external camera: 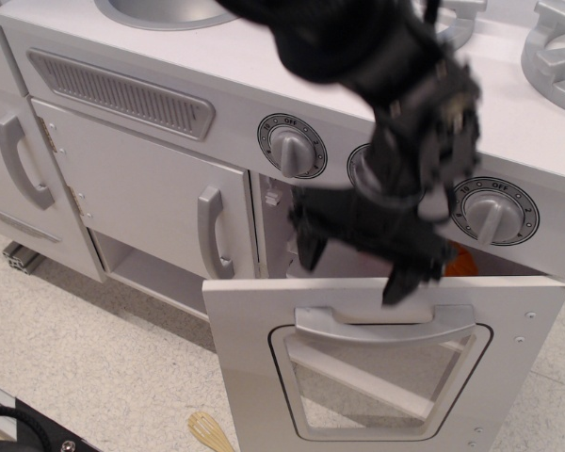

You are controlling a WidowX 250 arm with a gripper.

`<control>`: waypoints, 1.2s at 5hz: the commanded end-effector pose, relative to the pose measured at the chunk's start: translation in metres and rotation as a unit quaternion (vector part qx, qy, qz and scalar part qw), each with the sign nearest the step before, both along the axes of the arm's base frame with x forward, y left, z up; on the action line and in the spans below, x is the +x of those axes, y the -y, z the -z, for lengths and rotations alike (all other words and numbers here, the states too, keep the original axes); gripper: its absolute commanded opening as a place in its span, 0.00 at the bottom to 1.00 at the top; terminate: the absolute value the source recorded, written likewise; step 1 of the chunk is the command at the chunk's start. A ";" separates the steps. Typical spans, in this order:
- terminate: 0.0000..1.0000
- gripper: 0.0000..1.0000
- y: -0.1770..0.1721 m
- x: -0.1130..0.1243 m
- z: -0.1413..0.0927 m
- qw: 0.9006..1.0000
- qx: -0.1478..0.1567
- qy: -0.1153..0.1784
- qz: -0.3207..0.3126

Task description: Close oven

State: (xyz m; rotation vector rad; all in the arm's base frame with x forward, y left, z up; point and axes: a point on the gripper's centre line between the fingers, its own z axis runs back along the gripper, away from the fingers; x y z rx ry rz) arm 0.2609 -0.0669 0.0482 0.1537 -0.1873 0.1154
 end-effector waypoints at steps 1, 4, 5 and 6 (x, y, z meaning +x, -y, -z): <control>0.00 1.00 0.015 -0.034 -0.006 0.999 -0.010 0.001 0.030; 0.00 1.00 0.008 -0.059 0.063 0.999 -0.019 -0.027 -0.022; 0.00 1.00 -0.005 -0.046 0.075 0.998 -0.029 -0.019 -0.050; 0.00 1.00 -0.014 -0.031 0.075 0.995 -0.049 -0.008 -0.089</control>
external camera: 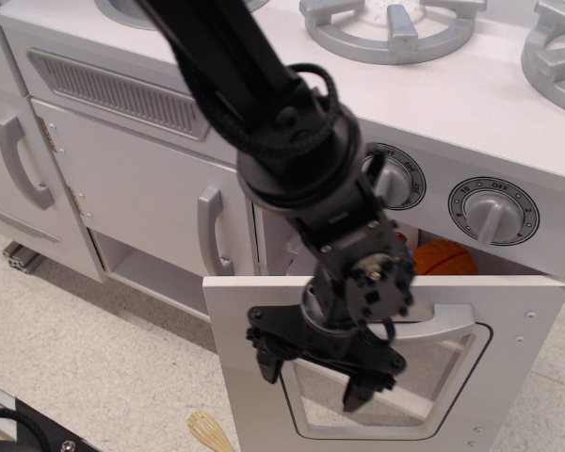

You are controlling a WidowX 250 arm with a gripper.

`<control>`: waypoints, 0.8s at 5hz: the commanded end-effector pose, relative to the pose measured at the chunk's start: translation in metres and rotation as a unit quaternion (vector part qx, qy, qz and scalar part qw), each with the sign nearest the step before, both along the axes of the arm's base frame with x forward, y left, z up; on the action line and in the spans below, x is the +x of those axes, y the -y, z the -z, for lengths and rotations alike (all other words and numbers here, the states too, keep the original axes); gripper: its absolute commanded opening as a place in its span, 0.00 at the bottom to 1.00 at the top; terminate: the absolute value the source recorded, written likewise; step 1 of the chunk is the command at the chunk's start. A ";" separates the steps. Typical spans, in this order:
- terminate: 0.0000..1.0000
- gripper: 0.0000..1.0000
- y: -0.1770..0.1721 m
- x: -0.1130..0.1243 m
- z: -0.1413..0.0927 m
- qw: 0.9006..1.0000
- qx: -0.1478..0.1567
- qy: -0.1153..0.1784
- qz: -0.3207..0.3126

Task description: Close oven

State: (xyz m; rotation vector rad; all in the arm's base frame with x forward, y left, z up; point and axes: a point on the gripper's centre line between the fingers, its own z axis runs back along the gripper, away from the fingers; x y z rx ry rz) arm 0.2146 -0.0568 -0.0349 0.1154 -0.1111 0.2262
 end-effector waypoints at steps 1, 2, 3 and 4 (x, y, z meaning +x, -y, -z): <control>0.00 1.00 -0.014 0.028 -0.008 0.998 -0.026 0.024 -0.051; 0.00 1.00 -0.021 0.042 -0.011 0.997 -0.029 0.039 -0.064; 0.00 1.00 -0.026 0.053 -0.013 0.996 -0.032 0.042 -0.073; 0.00 1.00 -0.029 0.060 -0.014 0.995 -0.032 0.051 -0.078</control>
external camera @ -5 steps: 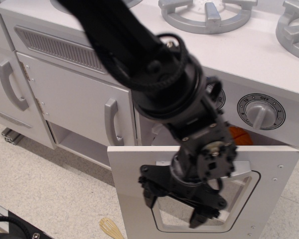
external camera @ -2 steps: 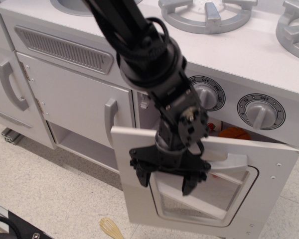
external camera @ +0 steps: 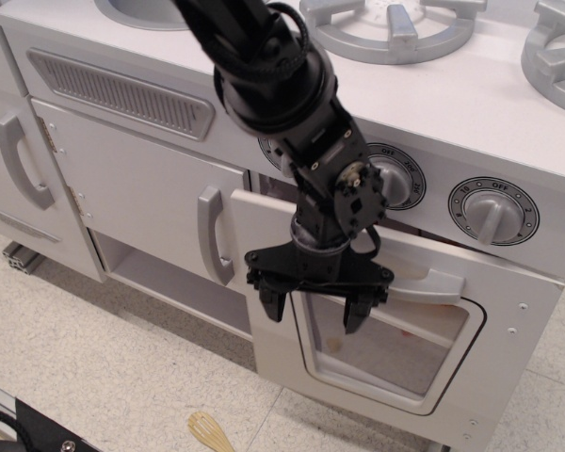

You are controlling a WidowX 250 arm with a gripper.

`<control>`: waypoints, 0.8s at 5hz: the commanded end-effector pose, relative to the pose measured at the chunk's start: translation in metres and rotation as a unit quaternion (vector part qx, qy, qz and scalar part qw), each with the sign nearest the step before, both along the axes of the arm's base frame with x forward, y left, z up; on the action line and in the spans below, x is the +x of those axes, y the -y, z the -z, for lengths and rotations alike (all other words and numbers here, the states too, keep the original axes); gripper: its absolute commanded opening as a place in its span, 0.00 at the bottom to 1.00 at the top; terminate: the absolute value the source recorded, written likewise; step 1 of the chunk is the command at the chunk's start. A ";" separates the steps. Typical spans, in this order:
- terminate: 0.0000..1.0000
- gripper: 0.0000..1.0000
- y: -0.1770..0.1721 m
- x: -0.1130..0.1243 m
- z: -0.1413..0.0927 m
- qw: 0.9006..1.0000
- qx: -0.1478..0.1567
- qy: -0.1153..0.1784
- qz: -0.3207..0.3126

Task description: Close oven

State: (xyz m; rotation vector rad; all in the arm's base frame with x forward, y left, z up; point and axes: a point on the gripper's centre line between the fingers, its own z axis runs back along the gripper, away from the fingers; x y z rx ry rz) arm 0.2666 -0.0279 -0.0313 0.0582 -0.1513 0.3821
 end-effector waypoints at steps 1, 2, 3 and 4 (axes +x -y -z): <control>0.00 1.00 -0.001 0.014 -0.012 0.999 -0.003 0.033 -0.014; 0.00 1.00 -0.003 0.015 -0.016 0.998 -0.005 0.060 -0.019; 0.00 1.00 -0.002 0.009 -0.018 0.998 0.011 0.058 -0.001; 0.00 1.00 -0.003 -0.018 -0.034 0.999 0.018 0.026 0.043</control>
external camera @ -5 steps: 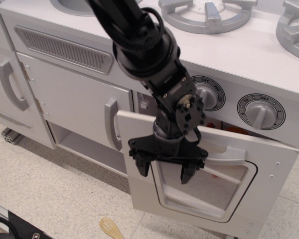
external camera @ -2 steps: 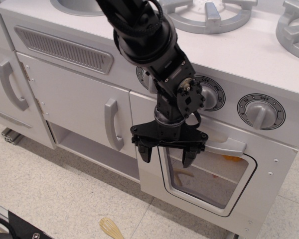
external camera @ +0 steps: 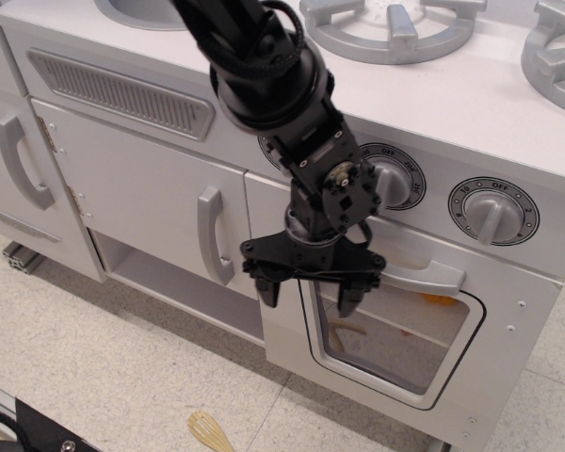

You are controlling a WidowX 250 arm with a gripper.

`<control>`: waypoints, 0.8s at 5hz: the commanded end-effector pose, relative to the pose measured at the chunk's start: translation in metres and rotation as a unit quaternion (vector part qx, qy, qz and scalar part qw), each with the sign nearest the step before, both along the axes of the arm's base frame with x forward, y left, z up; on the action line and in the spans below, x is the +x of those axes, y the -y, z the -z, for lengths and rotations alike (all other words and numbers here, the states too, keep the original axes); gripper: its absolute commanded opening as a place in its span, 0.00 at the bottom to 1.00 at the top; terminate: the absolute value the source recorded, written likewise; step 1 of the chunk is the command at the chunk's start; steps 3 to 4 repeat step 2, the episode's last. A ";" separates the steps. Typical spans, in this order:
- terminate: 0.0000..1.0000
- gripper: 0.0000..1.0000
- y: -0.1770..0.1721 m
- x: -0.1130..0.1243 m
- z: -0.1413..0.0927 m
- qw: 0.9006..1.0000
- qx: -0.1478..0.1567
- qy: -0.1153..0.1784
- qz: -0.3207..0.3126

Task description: Close oven

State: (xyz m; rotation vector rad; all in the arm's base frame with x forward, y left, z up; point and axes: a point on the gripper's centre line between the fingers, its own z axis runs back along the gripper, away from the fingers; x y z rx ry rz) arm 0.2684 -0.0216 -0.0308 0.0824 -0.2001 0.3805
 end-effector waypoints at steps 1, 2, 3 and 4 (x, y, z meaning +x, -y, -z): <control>0.00 1.00 -0.004 -0.039 -0.054 0.998 -0.011 -0.007 0.066; 1.00 1.00 -0.004 -0.039 -0.054 0.998 -0.011 -0.007 0.066; 1.00 1.00 -0.004 -0.039 -0.054 0.998 -0.011 -0.007 0.066; 1.00 1.00 -0.004 -0.039 -0.054 0.998 -0.011 -0.007 0.066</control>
